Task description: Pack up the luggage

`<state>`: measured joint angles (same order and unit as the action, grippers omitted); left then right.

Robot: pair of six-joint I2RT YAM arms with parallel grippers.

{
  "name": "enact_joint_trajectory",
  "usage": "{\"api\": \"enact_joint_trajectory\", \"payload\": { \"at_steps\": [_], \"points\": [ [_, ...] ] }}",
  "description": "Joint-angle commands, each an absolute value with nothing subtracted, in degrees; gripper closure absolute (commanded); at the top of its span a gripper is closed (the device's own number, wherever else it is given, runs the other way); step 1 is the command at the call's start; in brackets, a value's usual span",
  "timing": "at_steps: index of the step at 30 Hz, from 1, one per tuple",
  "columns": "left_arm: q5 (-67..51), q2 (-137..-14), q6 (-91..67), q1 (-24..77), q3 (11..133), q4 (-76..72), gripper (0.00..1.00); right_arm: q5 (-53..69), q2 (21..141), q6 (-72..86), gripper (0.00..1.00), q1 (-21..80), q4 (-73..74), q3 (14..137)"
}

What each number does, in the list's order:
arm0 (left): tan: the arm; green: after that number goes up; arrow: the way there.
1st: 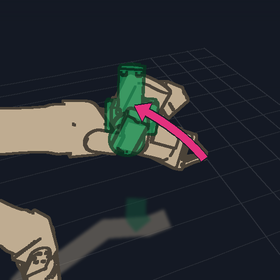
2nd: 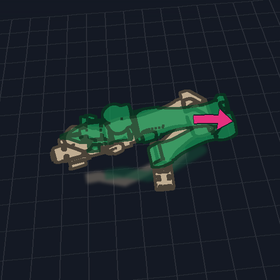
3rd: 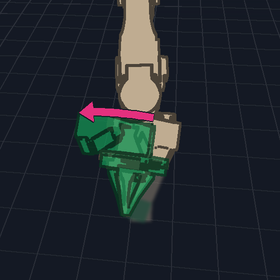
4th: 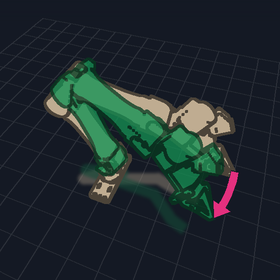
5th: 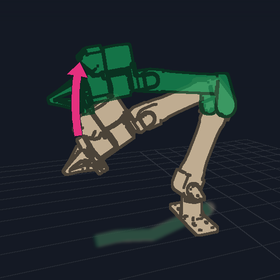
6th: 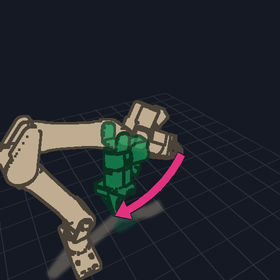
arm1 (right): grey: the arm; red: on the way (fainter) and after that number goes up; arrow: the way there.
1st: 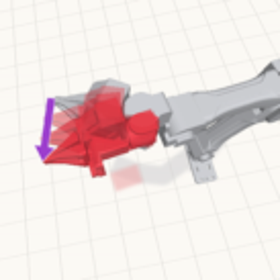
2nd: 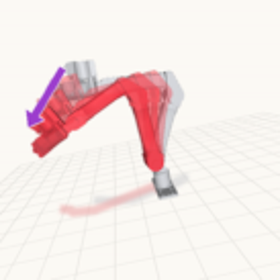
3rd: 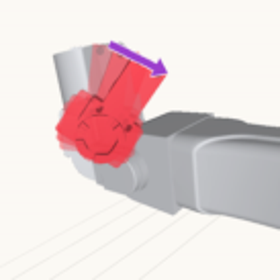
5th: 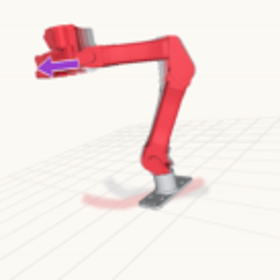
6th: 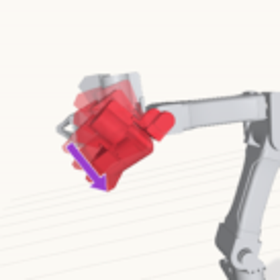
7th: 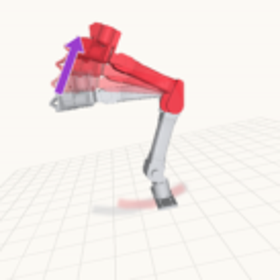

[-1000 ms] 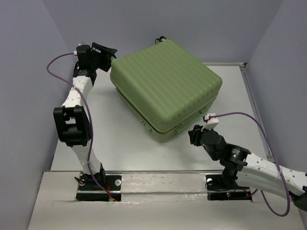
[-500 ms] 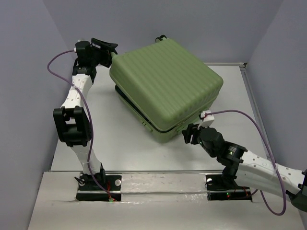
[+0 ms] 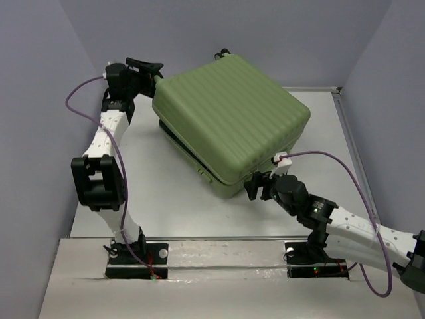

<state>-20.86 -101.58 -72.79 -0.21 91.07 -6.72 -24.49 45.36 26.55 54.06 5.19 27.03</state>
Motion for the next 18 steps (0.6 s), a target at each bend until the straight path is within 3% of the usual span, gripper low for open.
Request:
{"api": "enact_joint_trajectory", "payload": {
  "at_steps": [1,6,13,18],
  "points": [
    [-29.26,-85.71,-77.77,2.64,74.16,-28.51,0.94,-20.66,46.31,26.63,0.10,53.88,1.50,24.70],
    [-29.79,-83.76,-79.44,2.99,67.06,-32.68,0.94,-21.19,48.16,26.46,0.09,53.88,0.62,23.99],
    [-26.98,-85.43,-72.61,1.76,81.82,-21.03,0.94,-19.33,44.48,26.02,0.09,53.35,1.31,24.87],
    [-28.92,-85.08,-71.29,-1.93,73.24,-22.76,0.94,-21.62,41.14,25.93,0.13,53.35,6.50,24.87]
  ]
}}
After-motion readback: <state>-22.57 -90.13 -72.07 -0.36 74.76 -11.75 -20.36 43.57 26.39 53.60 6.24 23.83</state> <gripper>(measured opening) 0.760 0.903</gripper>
